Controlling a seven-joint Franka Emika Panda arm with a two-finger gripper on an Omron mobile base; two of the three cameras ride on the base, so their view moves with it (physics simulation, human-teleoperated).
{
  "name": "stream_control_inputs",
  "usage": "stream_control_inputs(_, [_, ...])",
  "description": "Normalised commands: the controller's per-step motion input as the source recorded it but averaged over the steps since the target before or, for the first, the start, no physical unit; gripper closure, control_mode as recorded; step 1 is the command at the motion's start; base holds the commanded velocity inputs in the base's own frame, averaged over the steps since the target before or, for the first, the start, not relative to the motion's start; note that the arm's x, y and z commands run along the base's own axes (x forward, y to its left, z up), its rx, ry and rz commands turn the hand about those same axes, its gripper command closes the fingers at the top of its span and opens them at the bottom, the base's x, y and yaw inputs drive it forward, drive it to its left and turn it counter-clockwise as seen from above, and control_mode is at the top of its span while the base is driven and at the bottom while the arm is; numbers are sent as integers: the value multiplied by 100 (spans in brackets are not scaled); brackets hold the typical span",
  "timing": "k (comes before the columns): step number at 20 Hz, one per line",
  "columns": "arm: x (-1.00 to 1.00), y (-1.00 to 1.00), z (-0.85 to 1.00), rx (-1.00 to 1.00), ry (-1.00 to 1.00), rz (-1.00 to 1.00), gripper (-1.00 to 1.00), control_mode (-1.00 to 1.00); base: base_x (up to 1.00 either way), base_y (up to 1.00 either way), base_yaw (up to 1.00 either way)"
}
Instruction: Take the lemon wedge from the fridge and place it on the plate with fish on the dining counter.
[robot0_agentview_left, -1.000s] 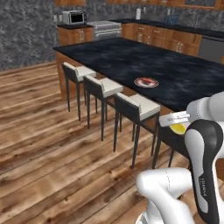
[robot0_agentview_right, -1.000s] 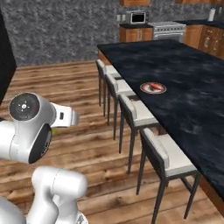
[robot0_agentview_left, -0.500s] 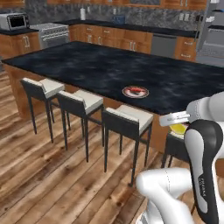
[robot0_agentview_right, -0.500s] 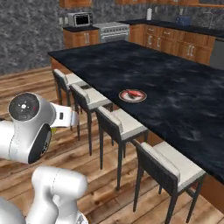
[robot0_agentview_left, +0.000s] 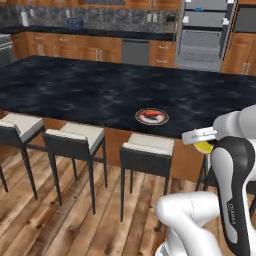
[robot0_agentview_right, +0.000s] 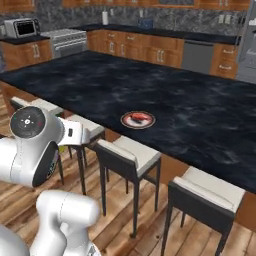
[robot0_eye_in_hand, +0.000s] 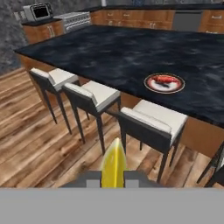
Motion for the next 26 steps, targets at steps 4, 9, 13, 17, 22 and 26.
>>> stream_control_inputs(4, [0, 0, 0, 0, 0, 0, 100, 100, 100, 83, -55])
stream_control_inputs(9, [0, 0, 0, 0, 0, 0, 100, 100, 100, 4, -53])
stream_control_inputs(13, [50, 9, -3, -2, 6, -25, 100, -100, 50, 3, -26])
stream_control_inputs(17, [100, 4, -6, -3, 14, -40, 100, -100, 0, 0, 0])
stream_control_inputs(22, [100, 32, -9, -7, 12, -11, 100, -100, 0, 0, 0])
stream_control_inputs(26, [100, 46, -23, 0, 14, -1, 100, -100, 0, 0, 0])
